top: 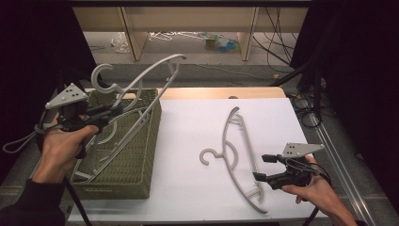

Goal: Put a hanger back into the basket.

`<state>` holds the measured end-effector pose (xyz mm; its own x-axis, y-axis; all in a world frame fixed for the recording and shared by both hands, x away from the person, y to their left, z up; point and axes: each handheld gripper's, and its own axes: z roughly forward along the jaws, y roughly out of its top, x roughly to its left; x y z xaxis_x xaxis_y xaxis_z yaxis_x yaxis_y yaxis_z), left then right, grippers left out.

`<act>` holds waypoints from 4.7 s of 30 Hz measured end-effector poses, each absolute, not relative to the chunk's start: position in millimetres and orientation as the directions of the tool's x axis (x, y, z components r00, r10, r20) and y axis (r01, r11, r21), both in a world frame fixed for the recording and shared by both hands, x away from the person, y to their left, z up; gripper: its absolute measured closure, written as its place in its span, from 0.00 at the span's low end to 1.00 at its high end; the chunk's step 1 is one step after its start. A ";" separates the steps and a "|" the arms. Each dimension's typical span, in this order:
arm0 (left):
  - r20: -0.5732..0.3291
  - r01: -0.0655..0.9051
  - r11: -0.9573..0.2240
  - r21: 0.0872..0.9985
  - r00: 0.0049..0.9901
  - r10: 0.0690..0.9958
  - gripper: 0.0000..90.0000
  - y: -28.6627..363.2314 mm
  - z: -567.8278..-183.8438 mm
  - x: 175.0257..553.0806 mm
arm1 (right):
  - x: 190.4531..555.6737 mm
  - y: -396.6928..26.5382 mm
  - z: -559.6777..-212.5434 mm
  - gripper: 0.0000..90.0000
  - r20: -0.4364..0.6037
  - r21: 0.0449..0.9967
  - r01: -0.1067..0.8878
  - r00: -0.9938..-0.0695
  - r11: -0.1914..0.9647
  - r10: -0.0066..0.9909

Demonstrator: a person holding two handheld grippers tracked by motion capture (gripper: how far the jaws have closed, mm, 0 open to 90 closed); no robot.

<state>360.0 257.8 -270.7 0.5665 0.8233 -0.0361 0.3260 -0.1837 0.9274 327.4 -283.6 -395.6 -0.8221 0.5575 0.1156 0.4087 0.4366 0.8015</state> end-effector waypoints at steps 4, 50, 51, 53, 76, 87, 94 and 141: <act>-0.038 0.344 -0.178 0.922 0.538 0.842 0.88 270.3 -276.7 365.6 | 327.5 -283.6 -397.4 0.29 0.118 0.798 0.411 -0.824 0.441 0.554; -0.062 0.613 -0.274 0.741 0.469 0.881 0.88 332.9 -388.2 403.6 | 329.7 -283.5 -408.1 0.29 0.133 0.768 0.440 -0.820 0.465 0.556; -0.036 0.623 -0.313 0.717 0.481 0.876 0.88 334.8 -389.3 404.8 | 330.3 -283.5 -408.4 0.28 0.128 0.770 0.437 -0.820 0.465 0.558; -0.040 0.640 -0.305 0.705 0.466 0.884 0.88 333.1 -394.7 407.2 | 330.5 -283.5 -408.7 0.28 0.130 0.772 0.438 -0.819 0.461 0.559; -0.064 0.695 -0.106 0.711 0.214 0.975 0.71 358.4 -411.7 407.4 | 330.1 -278.3 -412.7 0.28 0.141 0.762 0.449 -0.819 0.467 0.556; -0.088 0.494 -0.036 0.868 0.227 0.970 0.45 324.1 -362.2 363.7 | 331.9 -275.6 -419.0 0.26 0.151 0.760 0.468 -0.802 0.451 0.578; -0.126 0.404 -0.053 0.913 0.405 0.906 0.35 268.9 -341.5 326.0 | 331.9 -274.3 -421.1 0.23 0.154 0.765 0.481 -0.782 0.428 0.604; -0.066 0.286 -0.228 0.931 0.744 0.665 0.20 112.2 -436.8 286.2 | 335.1 -223.1 -451.9 0.25 0.062 0.663 0.495 -0.784 0.562 0.617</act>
